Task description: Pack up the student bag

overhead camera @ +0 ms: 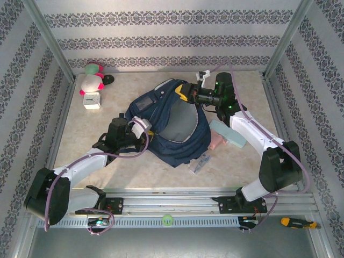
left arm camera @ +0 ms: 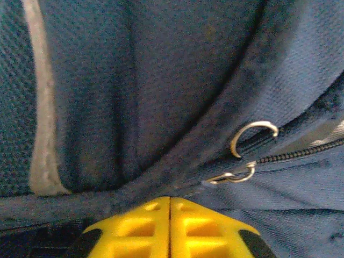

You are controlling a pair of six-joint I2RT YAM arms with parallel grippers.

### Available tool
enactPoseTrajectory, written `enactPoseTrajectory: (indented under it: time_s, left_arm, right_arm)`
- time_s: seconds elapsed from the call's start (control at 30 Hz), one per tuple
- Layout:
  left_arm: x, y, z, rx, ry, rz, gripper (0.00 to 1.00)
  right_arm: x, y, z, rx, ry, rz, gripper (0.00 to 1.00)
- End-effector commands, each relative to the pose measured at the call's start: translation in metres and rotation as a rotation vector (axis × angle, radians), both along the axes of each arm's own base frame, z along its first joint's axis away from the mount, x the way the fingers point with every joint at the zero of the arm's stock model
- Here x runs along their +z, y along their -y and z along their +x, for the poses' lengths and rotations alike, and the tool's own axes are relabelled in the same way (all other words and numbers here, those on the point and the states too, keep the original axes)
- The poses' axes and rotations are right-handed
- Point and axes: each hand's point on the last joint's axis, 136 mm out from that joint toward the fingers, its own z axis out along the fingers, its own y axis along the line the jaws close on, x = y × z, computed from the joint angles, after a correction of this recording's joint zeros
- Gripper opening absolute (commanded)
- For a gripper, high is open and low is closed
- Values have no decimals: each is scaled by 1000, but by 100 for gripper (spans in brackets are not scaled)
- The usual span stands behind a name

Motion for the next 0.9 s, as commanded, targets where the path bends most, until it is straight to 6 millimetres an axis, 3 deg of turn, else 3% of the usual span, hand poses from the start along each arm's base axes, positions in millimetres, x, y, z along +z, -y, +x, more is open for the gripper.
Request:
enactPoseTrajectory:
  time_s: [0.0, 0.17, 0.2, 0.33, 0.5, 0.63, 0.77, 0.87]
  left_arm:
    - [5, 0, -1, 5, 21, 11, 2]
    - [4, 2, -18, -76, 32, 42, 3]
    - [7, 0, -17, -66, 40, 41, 7]
    - [24, -5, -6, 44, 4, -20, 44]
    - [33, -6, 2, 154, -88, -112, 67]
    - [38, 2, 7, 238, -161, -204, 78]
    - [25, 4, 13, 365, -233, -204, 84]
    - [-6, -20, 23, 574, -317, -151, 84]
  right_arm:
    - [81, 1, -18, 32, 267, 85, 0]
    - [80, 2, -15, 30, 265, 83, 0]
    - [79, 2, -14, 29, 264, 83, 0]
    - [78, 0, -14, 29, 262, 82, 0]
    - [81, -1, -14, 26, 268, 84, 0]
    - [81, -4, -15, 30, 268, 85, 0]
    - [81, -8, -16, 36, 266, 88, 0]
    - [86, -9, -18, 42, 275, 94, 0]
